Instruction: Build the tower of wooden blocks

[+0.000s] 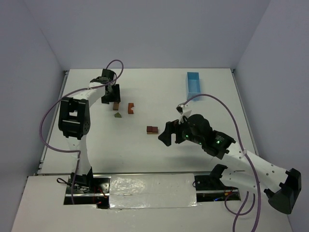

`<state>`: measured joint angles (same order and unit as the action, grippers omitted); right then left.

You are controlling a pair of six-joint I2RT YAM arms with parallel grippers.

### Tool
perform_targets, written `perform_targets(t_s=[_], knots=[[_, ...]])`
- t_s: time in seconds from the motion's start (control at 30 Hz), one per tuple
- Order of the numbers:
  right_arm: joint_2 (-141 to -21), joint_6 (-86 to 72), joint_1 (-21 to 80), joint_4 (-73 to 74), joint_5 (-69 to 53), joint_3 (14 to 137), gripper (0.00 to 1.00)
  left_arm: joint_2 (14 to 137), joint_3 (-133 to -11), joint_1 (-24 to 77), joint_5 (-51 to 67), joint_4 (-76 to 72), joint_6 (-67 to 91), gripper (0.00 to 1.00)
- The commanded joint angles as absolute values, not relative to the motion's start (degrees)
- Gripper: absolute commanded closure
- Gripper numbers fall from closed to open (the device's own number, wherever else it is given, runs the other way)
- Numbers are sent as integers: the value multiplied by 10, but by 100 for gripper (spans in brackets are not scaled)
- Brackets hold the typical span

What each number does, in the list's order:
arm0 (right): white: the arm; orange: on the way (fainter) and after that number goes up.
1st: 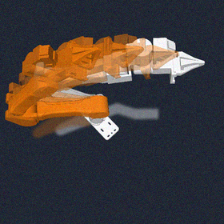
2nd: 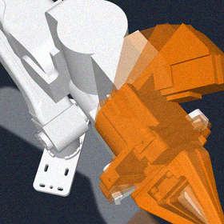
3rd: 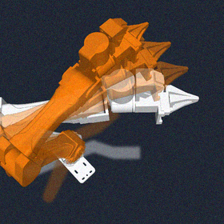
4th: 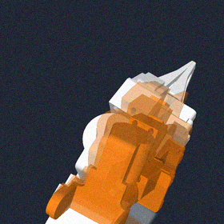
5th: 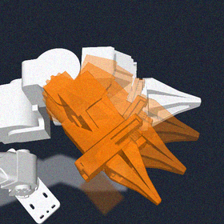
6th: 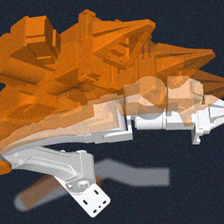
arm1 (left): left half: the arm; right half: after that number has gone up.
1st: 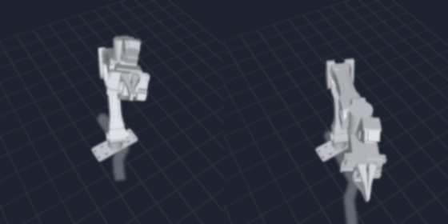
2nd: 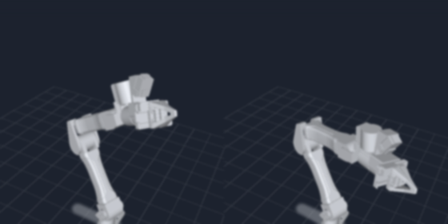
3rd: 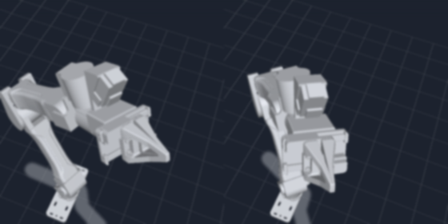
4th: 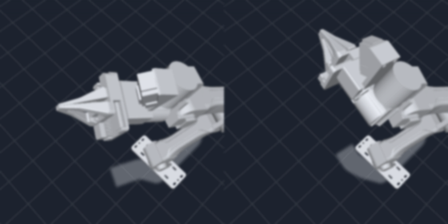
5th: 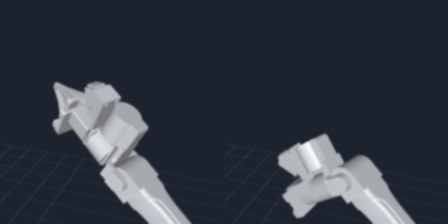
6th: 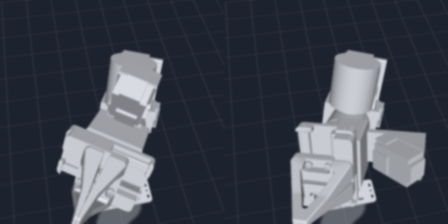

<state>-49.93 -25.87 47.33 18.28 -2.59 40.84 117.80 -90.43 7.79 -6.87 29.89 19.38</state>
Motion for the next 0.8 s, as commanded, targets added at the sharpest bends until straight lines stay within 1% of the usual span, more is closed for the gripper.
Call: perform_targets(t_s=[0.0,0.03,0.1,0.2,0.27,0.4,0.5,0.77], knots=[[-464,-240,478,170,-45,406,1,1187,-924,79,-54,290,161,34],[-459,-236,478,179,-44,406,1,1191,-917,79,-57,288,159,37],[-445,-227,478,186,-41,406,1,1199,-909,79,-54,280,156,37],[-435,-212,476,196,-37,405,1,1206,-903,79,-55,273,149,44],[-430,-209,477,199,-38,403,1,1214,-905,80,-51,273,147,45],[-423,-207,477,198,-39,393,1,1215,-904,81,-44,269,149,44],[-426,-207,476,194,-38,387,1,1211,-903,83,-35,265,151,37],[-451,-214,477,178,-51,384,1,1180,-895,87,-31,252,147,37]])
